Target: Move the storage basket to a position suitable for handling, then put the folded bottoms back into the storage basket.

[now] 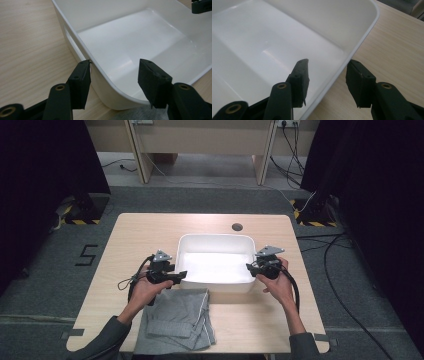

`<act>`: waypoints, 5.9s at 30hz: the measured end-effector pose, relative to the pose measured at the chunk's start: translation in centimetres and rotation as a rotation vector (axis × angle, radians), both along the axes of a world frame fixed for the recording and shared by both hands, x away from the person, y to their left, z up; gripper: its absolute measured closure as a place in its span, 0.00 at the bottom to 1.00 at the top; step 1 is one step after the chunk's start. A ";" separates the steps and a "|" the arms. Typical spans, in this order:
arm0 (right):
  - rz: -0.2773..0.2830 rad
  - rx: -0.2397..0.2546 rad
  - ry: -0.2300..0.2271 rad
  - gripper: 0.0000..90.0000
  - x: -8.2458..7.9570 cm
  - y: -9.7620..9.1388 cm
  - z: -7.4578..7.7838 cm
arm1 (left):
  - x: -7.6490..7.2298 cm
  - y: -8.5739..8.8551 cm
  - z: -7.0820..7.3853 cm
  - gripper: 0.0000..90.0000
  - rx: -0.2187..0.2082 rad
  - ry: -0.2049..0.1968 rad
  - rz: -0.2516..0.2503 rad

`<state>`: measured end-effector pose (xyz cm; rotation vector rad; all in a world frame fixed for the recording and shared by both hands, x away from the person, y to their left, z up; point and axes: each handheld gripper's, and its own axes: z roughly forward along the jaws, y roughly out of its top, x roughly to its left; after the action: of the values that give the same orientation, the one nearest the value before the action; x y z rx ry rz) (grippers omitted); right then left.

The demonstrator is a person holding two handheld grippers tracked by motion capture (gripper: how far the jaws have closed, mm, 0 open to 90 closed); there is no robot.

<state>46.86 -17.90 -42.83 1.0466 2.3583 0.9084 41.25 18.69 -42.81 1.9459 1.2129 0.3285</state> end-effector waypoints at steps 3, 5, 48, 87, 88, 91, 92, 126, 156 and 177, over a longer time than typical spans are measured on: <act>0.000 0.010 0.002 0.60 0.3 -0.1 -0.1 | 0.0 0.0 0.0 0.48 0.000 0.002 -0.002; 0.008 0.001 0.001 0.62 0.6 -0.1 0.0 | 0.0 -0.1 0.0 0.47 0.003 0.002 -0.004; -0.119 0.055 -0.035 0.51 0.0 0.1 0.4 | 2.1 0.5 0.9 0.48 0.001 -0.019 0.030; -0.091 0.223 -0.045 0.33 -12.9 -3.6 -0.3 | -9.1 6.7 -0.2 0.23 -0.082 -0.010 0.029; -0.086 0.218 -0.040 0.32 -12.9 -3.5 -0.5 | -9.2 6.8 -0.3 0.23 -0.083 -0.008 0.033; -0.098 0.223 -0.022 0.27 -12.8 -3.3 -1.0 | -9.8 7.0 -0.6 0.23 -0.090 -0.001 0.031; -0.085 0.230 -0.009 0.28 -12.8 -3.0 -1.3 | -10.2 7.2 -0.8 0.23 -0.099 0.000 0.022; 0.028 0.210 0.061 0.26 -13.3 1.1 -3.6 | -15.4 8.6 -2.6 0.17 -0.071 -0.005 0.102; 0.058 0.205 0.064 0.26 -13.2 2.4 -3.5 | -18.3 7.9 -4.3 0.17 -0.155 0.057 0.151; 0.085 0.191 0.074 0.27 -13.6 3.3 -3.8 | -17.7 5.9 -5.8 0.17 -0.091 0.099 0.133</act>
<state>33.30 -14.60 -46.63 1.0747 2.4299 1.1653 23.56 24.60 -48.63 1.8260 1.4016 0.2424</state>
